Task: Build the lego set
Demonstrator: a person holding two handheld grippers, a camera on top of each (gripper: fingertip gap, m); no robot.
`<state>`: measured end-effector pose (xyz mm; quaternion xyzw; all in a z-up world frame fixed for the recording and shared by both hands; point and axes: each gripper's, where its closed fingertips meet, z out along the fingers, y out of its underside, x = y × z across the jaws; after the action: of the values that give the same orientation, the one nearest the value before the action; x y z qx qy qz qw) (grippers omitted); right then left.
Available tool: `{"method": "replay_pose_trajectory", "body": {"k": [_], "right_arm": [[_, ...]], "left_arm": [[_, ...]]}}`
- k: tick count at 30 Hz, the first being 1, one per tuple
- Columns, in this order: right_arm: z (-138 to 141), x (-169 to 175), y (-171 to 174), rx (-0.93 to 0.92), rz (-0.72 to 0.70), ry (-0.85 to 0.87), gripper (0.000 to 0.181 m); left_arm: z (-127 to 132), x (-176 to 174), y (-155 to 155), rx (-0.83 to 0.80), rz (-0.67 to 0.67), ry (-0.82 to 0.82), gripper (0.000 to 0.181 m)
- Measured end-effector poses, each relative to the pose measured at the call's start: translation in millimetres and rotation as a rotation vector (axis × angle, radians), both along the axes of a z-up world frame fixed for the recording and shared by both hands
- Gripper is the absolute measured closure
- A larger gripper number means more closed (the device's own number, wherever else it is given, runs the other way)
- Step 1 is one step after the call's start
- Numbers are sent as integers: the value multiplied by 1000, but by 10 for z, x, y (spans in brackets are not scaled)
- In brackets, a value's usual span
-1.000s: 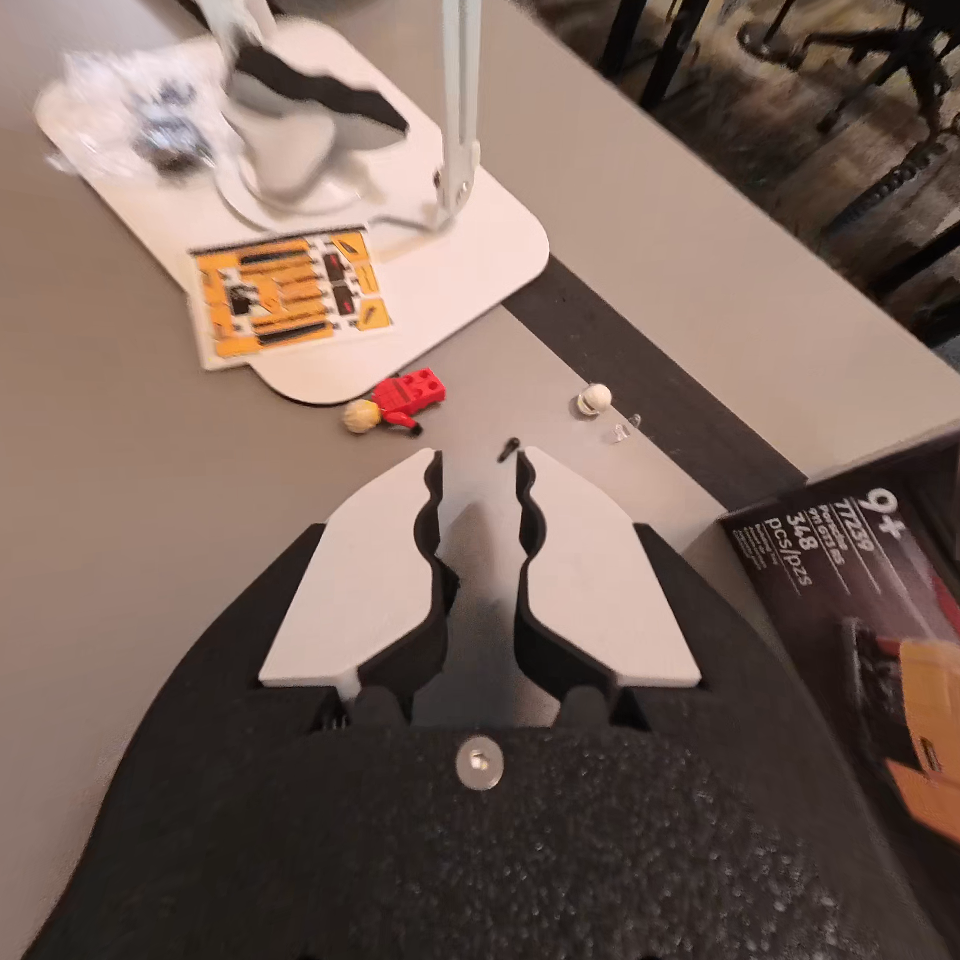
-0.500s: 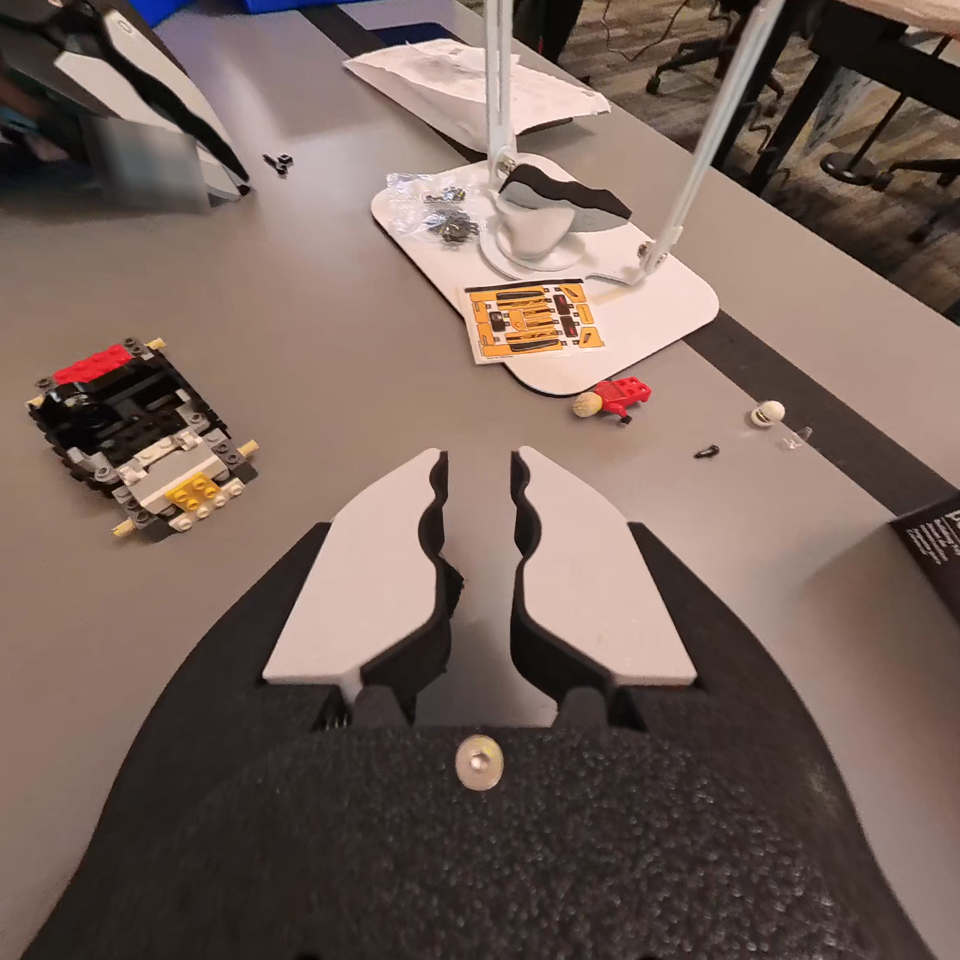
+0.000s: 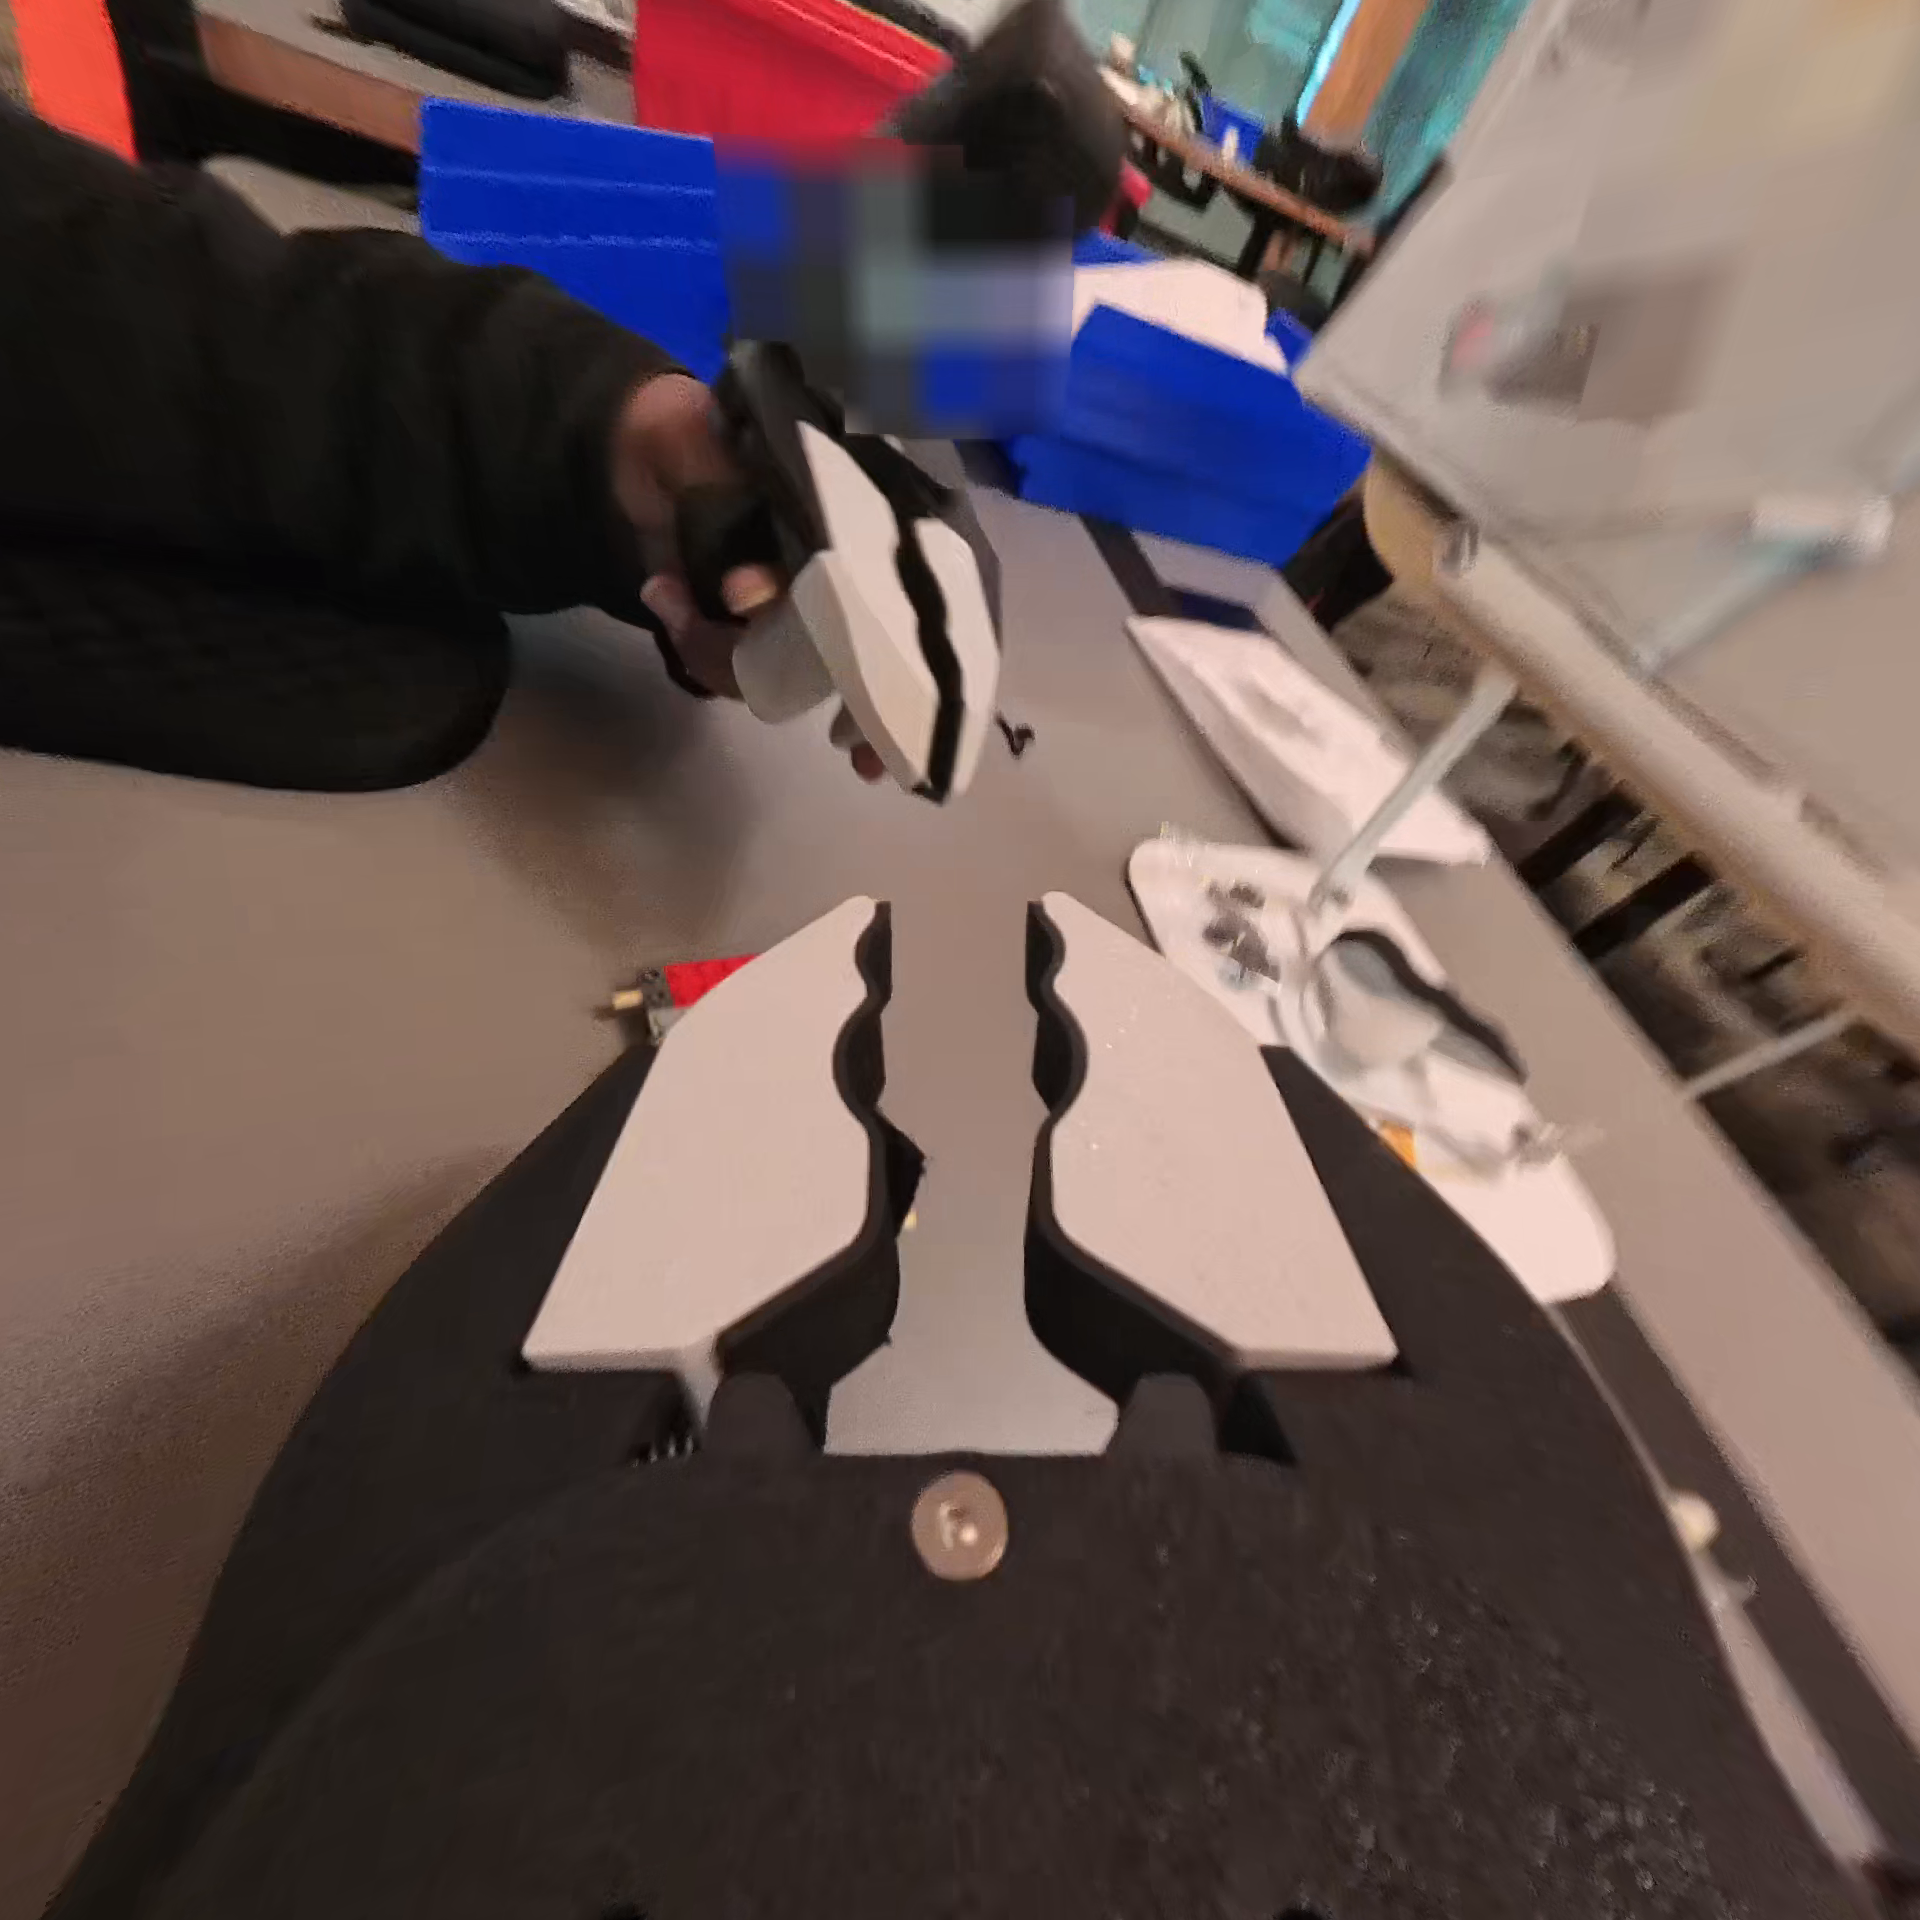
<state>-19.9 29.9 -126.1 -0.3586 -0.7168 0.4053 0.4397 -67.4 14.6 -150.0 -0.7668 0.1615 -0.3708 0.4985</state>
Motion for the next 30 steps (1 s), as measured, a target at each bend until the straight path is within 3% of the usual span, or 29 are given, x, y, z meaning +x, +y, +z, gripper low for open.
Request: {"method": "replay_pose_trajectory", "body": {"k": [4, 10, 15, 19, 21, 24, 27, 30], "right_arm": [[105, -33, -242, 233, 3, 121, 156], [249, -24, -197, 317, -91, 220, 168], [317, -16, -172, 339, -135, 258, 173], [199, -37, -83, 303, -132, 183, 173], [-56, -40, 200, 219, -152, 5, 173], [-579, 34, 995, 97, -299, -286, 173], [-929, 98, 1755, 126, -452, -436, 173], [-1074, 50, 2132, 107, -508, -532, 173]], "left_arm": [[366, 430, -6, 22, -132, -234, 174], [550, 570, 12, -26, -172, -483, 174], [597, 572, 39, -38, -160, -550, 174], [527, 483, 114, -31, -91, -518, 171], [480, 277, 185, 13, 6, -437, 163], [370, -205, 268, 84, 217, -214, 158], [172, -779, 271, 115, 442, 74, 161], [-61, -1279, 170, 68, 612, 203, 163]]}}
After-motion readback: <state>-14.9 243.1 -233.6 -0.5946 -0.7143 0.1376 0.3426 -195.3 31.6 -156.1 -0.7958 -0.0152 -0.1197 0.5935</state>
